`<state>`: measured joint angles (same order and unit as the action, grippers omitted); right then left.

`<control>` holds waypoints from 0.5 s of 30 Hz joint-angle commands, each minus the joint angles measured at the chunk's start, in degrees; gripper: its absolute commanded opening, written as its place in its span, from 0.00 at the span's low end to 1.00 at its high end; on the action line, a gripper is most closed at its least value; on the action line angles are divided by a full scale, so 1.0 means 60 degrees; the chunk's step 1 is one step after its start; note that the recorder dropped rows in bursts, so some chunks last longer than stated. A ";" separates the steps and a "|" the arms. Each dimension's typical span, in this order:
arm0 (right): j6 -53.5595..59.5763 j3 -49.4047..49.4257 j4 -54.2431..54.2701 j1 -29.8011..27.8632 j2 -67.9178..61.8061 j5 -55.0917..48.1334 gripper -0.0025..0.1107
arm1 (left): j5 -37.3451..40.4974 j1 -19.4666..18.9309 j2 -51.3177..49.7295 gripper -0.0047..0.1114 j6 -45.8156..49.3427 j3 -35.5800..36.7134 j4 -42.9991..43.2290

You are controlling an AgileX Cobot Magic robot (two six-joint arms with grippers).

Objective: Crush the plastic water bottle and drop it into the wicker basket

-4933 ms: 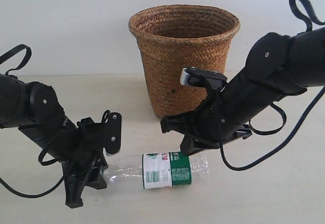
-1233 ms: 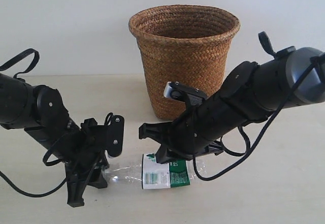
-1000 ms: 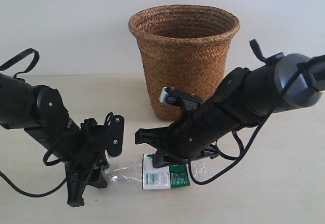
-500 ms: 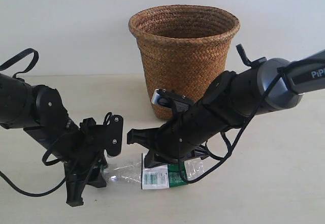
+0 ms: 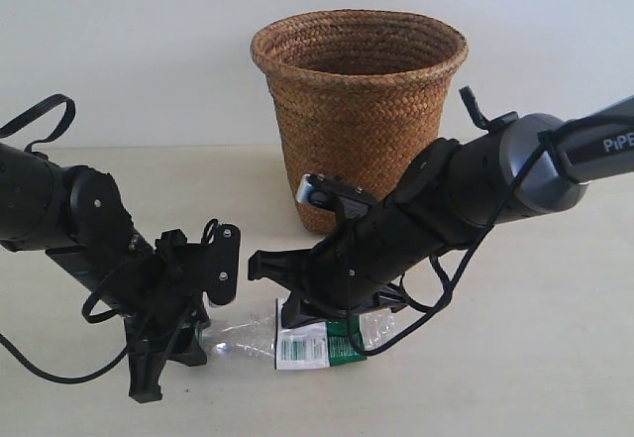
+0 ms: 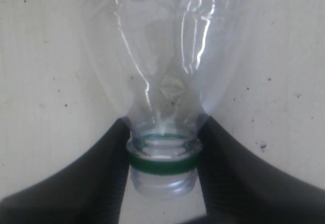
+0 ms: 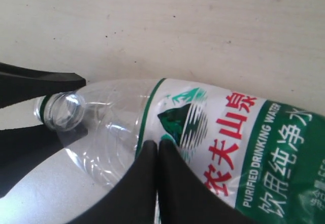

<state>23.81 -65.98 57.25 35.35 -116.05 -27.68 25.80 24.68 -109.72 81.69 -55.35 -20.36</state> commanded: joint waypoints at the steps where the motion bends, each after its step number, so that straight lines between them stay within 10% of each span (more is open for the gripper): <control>1: -0.0043 0.0211 -0.0187 0.0051 -0.0788 -0.0144 0.02 | 0.0105 0.0084 -0.0207 0.08 -0.0007 0.0109 0.0048; 15: -0.0150 0.0211 -0.0186 0.0051 -0.0969 -0.0279 0.02 | 0.0029 0.0084 -0.0207 0.08 -0.0007 0.0109 0.0048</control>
<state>23.82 -66.25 57.11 35.35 -116.97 -27.90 25.42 24.68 -109.72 81.69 -55.35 -20.13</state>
